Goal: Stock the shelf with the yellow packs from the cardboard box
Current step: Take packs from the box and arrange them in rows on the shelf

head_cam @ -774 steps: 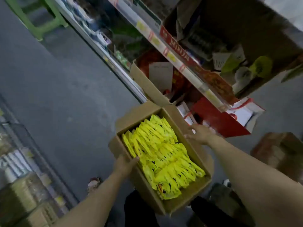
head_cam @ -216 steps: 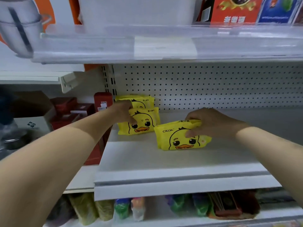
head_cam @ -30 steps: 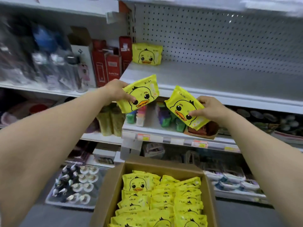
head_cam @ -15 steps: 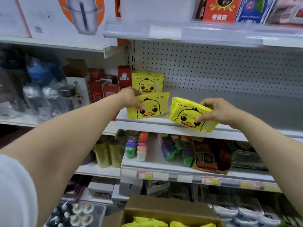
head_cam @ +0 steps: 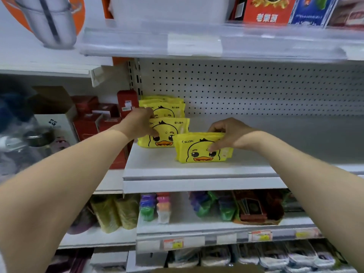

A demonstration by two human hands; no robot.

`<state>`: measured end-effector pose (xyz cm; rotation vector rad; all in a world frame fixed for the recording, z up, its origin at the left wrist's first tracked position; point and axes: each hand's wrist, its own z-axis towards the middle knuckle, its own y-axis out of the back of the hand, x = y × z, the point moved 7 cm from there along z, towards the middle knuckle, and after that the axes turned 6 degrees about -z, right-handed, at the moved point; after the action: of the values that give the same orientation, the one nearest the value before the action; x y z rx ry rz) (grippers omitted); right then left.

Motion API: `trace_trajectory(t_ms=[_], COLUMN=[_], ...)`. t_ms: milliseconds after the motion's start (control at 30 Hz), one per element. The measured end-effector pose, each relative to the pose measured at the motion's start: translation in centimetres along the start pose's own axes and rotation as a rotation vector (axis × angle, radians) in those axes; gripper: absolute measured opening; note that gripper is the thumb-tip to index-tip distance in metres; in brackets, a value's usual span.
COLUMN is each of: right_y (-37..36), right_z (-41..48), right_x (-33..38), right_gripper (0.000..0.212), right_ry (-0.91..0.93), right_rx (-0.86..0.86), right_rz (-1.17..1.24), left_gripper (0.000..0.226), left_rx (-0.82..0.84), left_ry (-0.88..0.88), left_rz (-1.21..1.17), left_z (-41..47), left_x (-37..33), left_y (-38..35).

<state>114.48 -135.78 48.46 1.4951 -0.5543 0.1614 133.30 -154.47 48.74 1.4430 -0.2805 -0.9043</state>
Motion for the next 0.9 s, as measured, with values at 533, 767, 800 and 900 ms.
trace_trajectory(t_ms=[533,767,800,900], right_y=[-0.3,-2.0,-2.1,-2.4], right_z=[6.3,10.4,10.9,12.3], right_x=[2.5,4.0,4.3,5.2], right_gripper=[0.033,0.046,0.048,0.050], right_ry=[0.064,0.060,0.068,0.068], right_rx=[-0.185,-0.228,-0.237,-0.271], right_rz=[0.006,-0.075,-0.089,-0.164], left_gripper=[0.064,0.050,0.044,0.052], left_rx=[-0.260,-0.353,-0.426,-0.576], left_ry=[-0.069,-0.154,-0.159,-0.291], left_rz=[0.103,-0.079,-0.189,-0.318], left_z=[6.0,7.9,7.8,6.4], left_x=[3.0,4.3,4.6,4.0], left_y=[-0.4,0.3,1.2,3.2])
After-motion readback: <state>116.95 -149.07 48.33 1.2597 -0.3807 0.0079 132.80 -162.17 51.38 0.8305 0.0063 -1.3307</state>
